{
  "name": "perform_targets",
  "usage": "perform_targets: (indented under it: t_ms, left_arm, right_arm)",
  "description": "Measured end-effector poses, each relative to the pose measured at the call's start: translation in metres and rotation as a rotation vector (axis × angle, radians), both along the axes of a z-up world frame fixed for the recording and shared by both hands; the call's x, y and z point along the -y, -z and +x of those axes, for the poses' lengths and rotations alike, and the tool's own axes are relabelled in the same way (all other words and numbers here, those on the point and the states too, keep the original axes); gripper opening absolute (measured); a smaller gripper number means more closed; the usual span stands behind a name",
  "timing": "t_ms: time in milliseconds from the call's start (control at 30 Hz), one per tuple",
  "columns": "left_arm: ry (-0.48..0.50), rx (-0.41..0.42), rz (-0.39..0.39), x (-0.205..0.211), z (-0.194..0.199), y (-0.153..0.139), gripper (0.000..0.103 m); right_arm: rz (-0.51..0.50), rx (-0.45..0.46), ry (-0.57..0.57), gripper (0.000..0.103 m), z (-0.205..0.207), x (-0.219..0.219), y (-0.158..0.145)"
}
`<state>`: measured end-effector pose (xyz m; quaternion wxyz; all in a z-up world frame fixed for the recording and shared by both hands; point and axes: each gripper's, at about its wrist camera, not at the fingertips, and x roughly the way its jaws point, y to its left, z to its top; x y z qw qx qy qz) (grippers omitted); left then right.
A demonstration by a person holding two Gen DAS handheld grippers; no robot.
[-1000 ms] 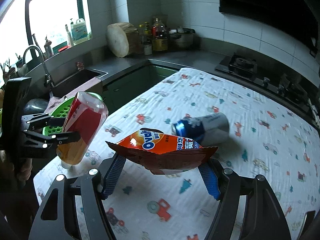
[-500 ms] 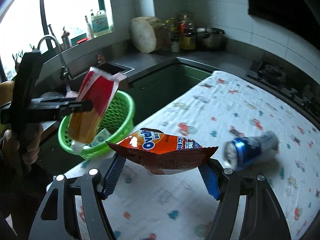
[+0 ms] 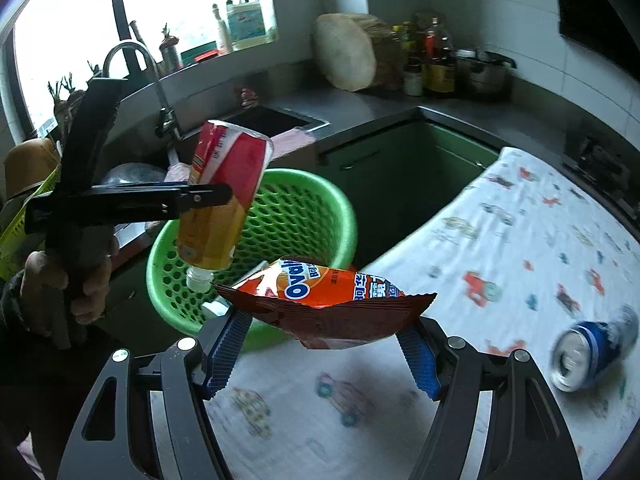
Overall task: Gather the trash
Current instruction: 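Carry the yellow bottle and orange bag to the green basket and release both, then move the left tool back over the table toward the blue milk can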
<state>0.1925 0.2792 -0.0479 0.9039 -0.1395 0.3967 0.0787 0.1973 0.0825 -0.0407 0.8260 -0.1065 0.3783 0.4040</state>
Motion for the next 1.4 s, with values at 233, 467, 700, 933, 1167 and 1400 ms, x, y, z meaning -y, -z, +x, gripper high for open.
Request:
perform_targets:
  t_ms: [233, 467, 700, 933, 1167, 1400]
  left_arm:
    - [-0.062, -0.059, -0.020, -0.024, -0.006, 0.022, 0.070]
    - [-0.097, -0.078, -0.067, -0.037, -0.015, 0.030, 0.071]
    - [-0.106, -0.059, -0.070, -0.040, -0.022, 0.022, 0.076]
    - [-0.098, -0.054, -0.052, -0.031, -0.024, 0.015, 0.079]
    - [-0.084, -0.044, -0.028, -0.021, -0.025, 0.005, 0.081]
    - [-0.050, -0.037, 0.005, 0.000, -0.024, -0.002, 0.082]
  right_arm:
    - [0.000, -0.035, -0.048, 0.068, -0.001, -0.037, 0.012]
    - [0.008, -0.060, -0.081, 0.070, -0.003, -0.057, 0.020]
    - [0.013, -0.092, -0.097, 0.078, -0.003, -0.068, 0.029]
    - [0.031, -0.088, -0.090, 0.086, -0.002, -0.061, 0.025]
    - [0.043, -0.088, -0.084, 0.088, -0.004, -0.054, 0.022]
    - [0.036, -0.063, -0.064, 0.088, -0.010, -0.033, 0.013]
